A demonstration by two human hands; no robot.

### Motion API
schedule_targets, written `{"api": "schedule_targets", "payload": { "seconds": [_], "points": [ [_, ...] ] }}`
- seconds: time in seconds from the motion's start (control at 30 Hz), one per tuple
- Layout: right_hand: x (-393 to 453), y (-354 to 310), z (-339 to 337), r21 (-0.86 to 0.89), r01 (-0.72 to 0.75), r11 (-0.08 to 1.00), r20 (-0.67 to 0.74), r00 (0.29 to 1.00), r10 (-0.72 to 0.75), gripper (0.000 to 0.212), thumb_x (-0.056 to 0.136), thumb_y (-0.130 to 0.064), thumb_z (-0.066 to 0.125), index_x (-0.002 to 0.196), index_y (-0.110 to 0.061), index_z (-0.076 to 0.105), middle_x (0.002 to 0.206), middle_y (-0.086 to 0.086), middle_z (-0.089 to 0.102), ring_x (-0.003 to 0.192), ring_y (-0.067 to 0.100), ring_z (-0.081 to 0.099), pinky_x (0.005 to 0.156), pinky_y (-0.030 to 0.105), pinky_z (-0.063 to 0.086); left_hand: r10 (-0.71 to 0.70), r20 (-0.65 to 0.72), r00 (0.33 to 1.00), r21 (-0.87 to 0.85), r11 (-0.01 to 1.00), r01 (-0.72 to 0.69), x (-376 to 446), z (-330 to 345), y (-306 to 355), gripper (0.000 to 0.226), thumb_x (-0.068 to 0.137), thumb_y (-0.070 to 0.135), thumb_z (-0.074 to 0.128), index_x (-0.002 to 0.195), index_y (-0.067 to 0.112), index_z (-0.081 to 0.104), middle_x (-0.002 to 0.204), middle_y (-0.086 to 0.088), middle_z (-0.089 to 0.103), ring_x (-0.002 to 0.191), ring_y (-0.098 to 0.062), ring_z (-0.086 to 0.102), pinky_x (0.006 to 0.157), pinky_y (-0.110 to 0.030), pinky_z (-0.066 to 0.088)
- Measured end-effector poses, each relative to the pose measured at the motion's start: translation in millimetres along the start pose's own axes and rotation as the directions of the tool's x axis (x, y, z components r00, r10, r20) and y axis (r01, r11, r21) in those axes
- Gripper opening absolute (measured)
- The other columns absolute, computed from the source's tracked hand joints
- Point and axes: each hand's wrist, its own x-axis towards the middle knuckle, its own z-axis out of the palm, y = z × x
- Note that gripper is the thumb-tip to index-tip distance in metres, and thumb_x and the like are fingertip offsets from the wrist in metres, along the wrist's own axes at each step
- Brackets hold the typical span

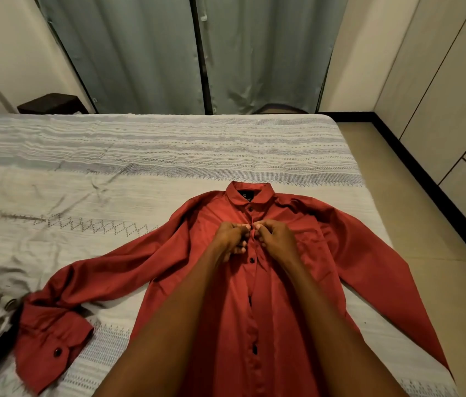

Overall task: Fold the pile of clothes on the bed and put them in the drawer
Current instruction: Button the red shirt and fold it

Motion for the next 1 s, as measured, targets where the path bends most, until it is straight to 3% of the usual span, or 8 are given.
{"api": "schedule_targets", "payload": {
  "seconds": [0.23, 0.43, 0.53, 0.63, 0.73, 0.87, 1.0],
  "points": [
    [-2.0, -3.6, 2.0, -0.105, 0.029, 0.994, 0.003, 1.0, -0.029, 0.009, 0.09, -0.02, 0.068, 0.097, -0.026, 0.07, 0.081, -0.017, 0.065, 0.076, -0.001, 0.061, 0.064, 0.016, 0.043, -0.059, -0.014, 0.998, -0.023, 0.998, 0.058, 0.8, -2.4, 4.2, 0.019, 0.099, 0.011, 0.058, 0.081, 0.004, 0.062, 0.067, -0.005, 0.056, 0.035, -0.004, 0.044, 0.038, -0.017, 0.042],
    [-6.0, 7.0, 11.3, -0.2, 0.143, 0.969, -0.068, 0.985, -0.159, 0.015, 0.09, -0.016, 0.065, 0.102, -0.023, 0.071, 0.095, -0.005, 0.073, 0.085, 0.014, 0.067, 0.07, 0.031, 0.052, -0.06, -0.019, 0.998, -0.123, 0.991, 0.058, -0.7, 2.3, -2.9, 0.025, 0.091, 0.027, 0.071, 0.083, 0.004, 0.064, 0.059, -0.001, 0.055, 0.043, -0.01, 0.05, 0.044, -0.023, 0.049],
    [-7.4, 11.5, 15.4, -0.219, 0.19, 0.957, -0.077, 0.974, -0.211, 0.018, 0.089, -0.014, 0.065, 0.103, -0.022, 0.072, 0.101, -0.002, 0.073, 0.088, 0.018, 0.067, 0.073, 0.033, 0.051, -0.027, -0.075, 0.997, -0.11, 0.994, 0.018, -0.9, 5.7, -7.5, 0.02, 0.091, 0.019, 0.07, 0.079, 0.004, 0.064, 0.061, -0.006, 0.055, 0.04, -0.011, 0.047, 0.039, -0.021, 0.043],
    [-7.3, 18.9, 14.0, -0.132, 0.184, 0.974, -0.076, 0.978, -0.195, 0.024, 0.088, -0.011, 0.067, 0.108, -0.021, 0.075, 0.106, -0.003, 0.075, 0.097, 0.015, 0.07, 0.084, 0.034, 0.055, -0.002, -0.117, 0.993, -0.122, 0.992, -0.012, -2.6, 11.9, -11.4, 0.02, 0.095, 0.009, 0.062, 0.076, 0.004, 0.062, 0.06, -0.007, 0.052, 0.037, -0.01, 0.042, 0.035, -0.018, 0.034],
    [-4.0, 23.4, 11.4, -0.053, 0.138, 0.989, -0.045, 0.989, -0.14, 0.026, 0.09, -0.012, 0.069, 0.113, -0.02, 0.076, 0.111, -0.004, 0.075, 0.104, 0.011, 0.069, 0.092, 0.032, 0.054, -0.02, -0.118, 0.993, -0.042, 0.999, 0.015, -3.1, 10.4, -11.2, 0.03, 0.096, 0.015, 0.061, 0.067, 0.009, 0.058, 0.051, -0.004, 0.048, 0.035, -0.011, 0.036, 0.036, -0.018, 0.027],
    [-3.1, 28.7, 12.1, -0.011, 0.16, 0.987, -0.046, 0.986, -0.16, 0.024, 0.09, -0.016, 0.07, 0.112, -0.02, 0.075, 0.11, -0.005, 0.075, 0.101, 0.011, 0.069, 0.09, 0.032, 0.055, -0.074, -0.06, 0.995, 0.045, 0.996, 0.077, -0.7, 2.8, -5.8, 0.035, 0.097, 0.021, 0.059, 0.064, 0.011, 0.053, 0.04, 0.002, 0.044, 0.034, -0.011, 0.033, 0.036, -0.019, 0.022],
    [-6.0, 32.9, 12.3, 0.006, 0.211, 0.977, -0.07, 0.975, -0.21, 0.02, 0.092, -0.014, 0.07, 0.109, -0.017, 0.077, 0.107, -0.003, 0.075, 0.098, 0.009, 0.068, 0.087, 0.018, 0.051, -0.04, -0.024, 0.999, 0.199, 0.979, 0.044, -1.7, -3.9, -5.2, 0.034, 0.099, 0.025, 0.056, 0.068, 0.012, 0.053, 0.043, 0.001, 0.043, 0.036, -0.012, 0.033, 0.037, -0.018, 0.023]
  ]
}}
